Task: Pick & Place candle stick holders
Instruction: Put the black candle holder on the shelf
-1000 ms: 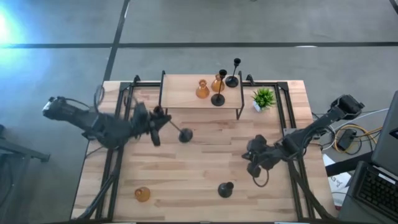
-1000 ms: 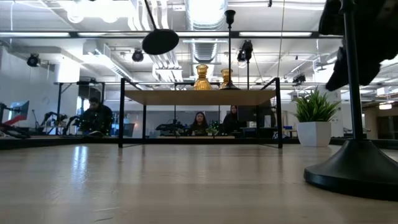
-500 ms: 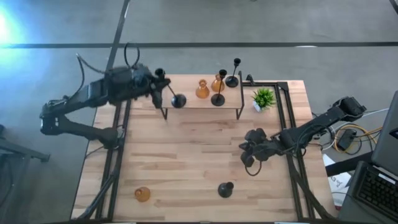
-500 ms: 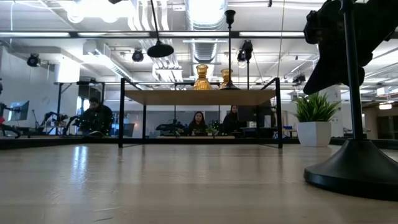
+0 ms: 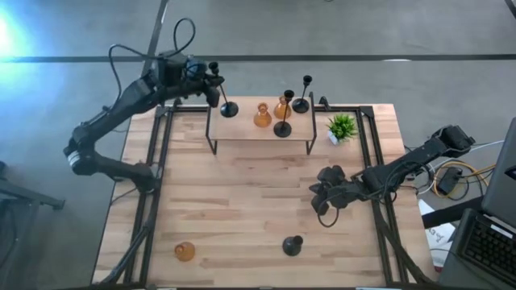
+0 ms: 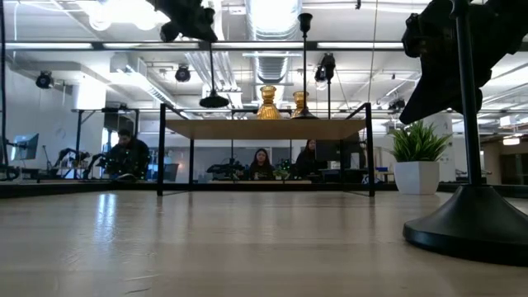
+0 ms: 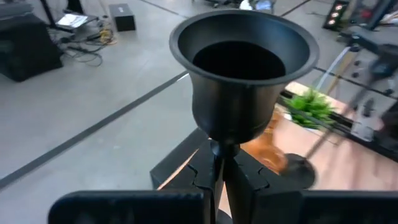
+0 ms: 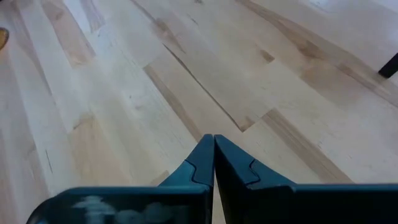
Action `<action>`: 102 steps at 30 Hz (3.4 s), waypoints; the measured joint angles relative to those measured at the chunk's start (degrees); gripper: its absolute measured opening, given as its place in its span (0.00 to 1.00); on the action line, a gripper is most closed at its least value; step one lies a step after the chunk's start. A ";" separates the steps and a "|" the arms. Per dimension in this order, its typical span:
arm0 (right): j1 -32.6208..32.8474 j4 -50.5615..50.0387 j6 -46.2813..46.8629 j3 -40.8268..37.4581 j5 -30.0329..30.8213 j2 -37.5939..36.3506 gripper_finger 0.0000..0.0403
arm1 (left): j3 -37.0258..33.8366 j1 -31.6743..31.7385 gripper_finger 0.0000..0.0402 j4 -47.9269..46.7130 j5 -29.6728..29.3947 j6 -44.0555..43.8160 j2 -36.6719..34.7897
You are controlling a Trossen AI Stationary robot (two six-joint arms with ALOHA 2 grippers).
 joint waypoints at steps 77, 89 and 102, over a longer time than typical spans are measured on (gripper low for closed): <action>0.02 -0.11 -0.13 -0.02 -0.12 0.00 0.02 | 0.02 8.58 0.16 -0.24 6.82 7.57 8.85; 0.02 -0.11 0.02 -0.02 -0.12 0.00 0.02 | -1.89 8.59 0.18 3.59 8.95 7.85 8.82; 0.02 -0.11 0.02 -0.02 -0.40 0.01 0.02 | -1.74 8.66 0.37 5.24 9.49 7.96 8.79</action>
